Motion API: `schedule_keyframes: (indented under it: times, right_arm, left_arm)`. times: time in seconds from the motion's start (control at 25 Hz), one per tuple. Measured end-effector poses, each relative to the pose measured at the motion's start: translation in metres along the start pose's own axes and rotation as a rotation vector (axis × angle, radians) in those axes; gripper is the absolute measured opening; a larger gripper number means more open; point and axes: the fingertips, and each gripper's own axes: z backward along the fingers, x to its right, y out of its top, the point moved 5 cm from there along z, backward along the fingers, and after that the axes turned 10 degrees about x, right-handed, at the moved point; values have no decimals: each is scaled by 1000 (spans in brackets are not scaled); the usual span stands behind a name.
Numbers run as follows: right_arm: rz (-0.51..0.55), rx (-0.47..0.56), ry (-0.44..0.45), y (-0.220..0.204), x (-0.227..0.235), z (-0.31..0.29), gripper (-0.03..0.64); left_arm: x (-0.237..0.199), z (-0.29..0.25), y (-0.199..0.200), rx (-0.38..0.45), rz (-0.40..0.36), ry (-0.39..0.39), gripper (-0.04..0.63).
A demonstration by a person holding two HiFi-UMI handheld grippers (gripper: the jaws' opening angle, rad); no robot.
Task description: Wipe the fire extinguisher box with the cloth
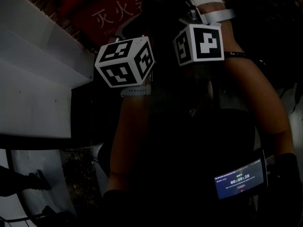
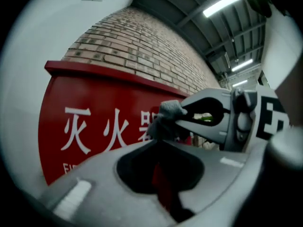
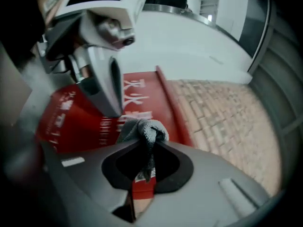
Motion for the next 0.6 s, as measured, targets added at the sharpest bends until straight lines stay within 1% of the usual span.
schedule_keyframes:
  times: [0.12, 0.28, 0.44, 0.6]
  right_arm:
    - [52, 13, -53, 4, 33, -2, 34]
    - [78, -1, -68, 6, 46, -5, 34]
    - [65, -24, -42, -1, 32, -8, 34]
    - [57, -29, 12, -4, 3, -14, 34]
  left_arm:
    - [7, -7, 24, 49, -15, -5, 3]
    - [15, -12, 41, 75, -35, -25, 3]
    - [13, -13, 41, 78, -37, -22, 3]
    - [0, -9, 20, 50, -7, -15, 3]
